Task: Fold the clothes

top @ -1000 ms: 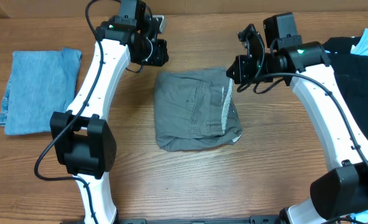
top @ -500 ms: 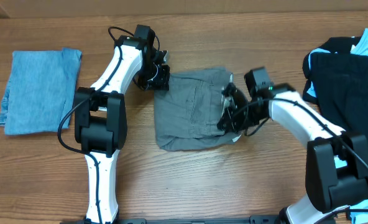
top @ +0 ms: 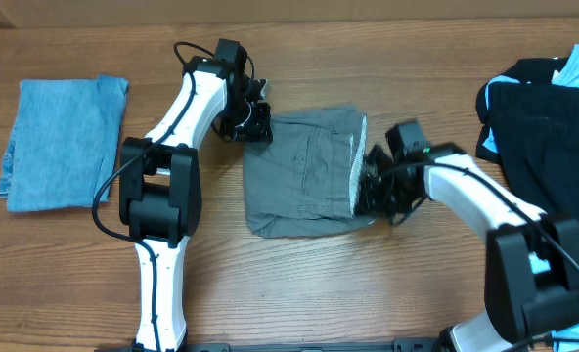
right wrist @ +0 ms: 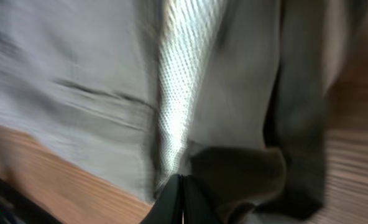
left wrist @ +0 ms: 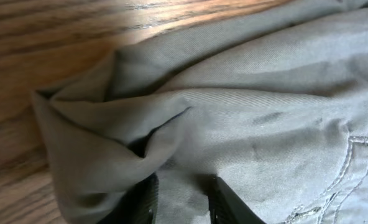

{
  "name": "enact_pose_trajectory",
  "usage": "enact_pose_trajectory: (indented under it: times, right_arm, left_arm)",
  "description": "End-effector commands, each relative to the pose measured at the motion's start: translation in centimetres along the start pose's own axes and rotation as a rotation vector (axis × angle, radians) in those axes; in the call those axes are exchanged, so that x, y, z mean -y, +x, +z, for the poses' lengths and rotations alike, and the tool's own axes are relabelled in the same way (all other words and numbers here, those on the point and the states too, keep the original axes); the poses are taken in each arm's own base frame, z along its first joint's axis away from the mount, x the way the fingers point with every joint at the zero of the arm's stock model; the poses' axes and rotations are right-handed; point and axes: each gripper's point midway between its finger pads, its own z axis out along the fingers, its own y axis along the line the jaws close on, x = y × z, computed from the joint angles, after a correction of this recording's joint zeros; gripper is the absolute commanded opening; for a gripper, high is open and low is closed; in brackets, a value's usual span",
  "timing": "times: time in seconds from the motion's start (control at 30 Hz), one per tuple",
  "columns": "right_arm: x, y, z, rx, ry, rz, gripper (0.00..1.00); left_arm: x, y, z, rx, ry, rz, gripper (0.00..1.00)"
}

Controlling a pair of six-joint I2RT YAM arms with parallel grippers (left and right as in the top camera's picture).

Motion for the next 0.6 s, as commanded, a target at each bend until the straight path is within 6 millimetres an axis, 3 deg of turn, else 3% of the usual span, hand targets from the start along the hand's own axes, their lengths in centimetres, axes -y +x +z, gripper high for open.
enact_pose_trajectory:
  times: [0.0, 0.07, 0.1, 0.2, 0.3, 0.37, 0.47, 0.57]
  right_arm:
    - [-3.6, -4.6, -6.6, 0.227, -0.015, -0.102, 0.14]
    - [-4.1, -5.5, -7.0, 0.268, -0.023, -0.122, 0.18]
    - [-4.0, -6.0, -6.8, 0.280, -0.025, -0.128, 0.18]
    - [-3.7, -6.8, -5.8, 0.282, -0.025, -0.131, 0.18]
    - [-2.8, -7.2, -4.0, 0.250, -0.019, -0.115, 0.14]
    - [-2.0, -7.1, -2.5, 0.213, -0.005, -0.123, 0.11]
    - [-1.0, -6.9, -1.1, 0.173, 0.014, -0.115, 0.11]
    - [-0.7, -6.8, -0.5, 0.172, 0.019, -0.114, 0.27]
  left_arm:
    - [0.1, 0.4, 0.2, -0.012, 0.001, -0.006, 0.53]
    - [0.1, 0.4, 0.3, -0.012, 0.002, -0.005, 0.67]
    - [0.2, 0.4, 0.3, -0.012, 0.002, -0.004, 0.68]
    - [0.3, 0.3, 0.3, -0.010, 0.007, -0.003, 0.68]
    - [2.3, 0.0, -0.6, 0.003, 0.127, 0.002, 0.67]
    - [4.2, -0.7, -2.6, 0.040, 0.228, 0.025, 0.67]
    - [6.2, -2.0, -7.3, 0.148, 0.256, 0.084, 0.68]
    - [6.9, -2.1, -10.8, 0.222, 0.215, 0.119, 0.70]
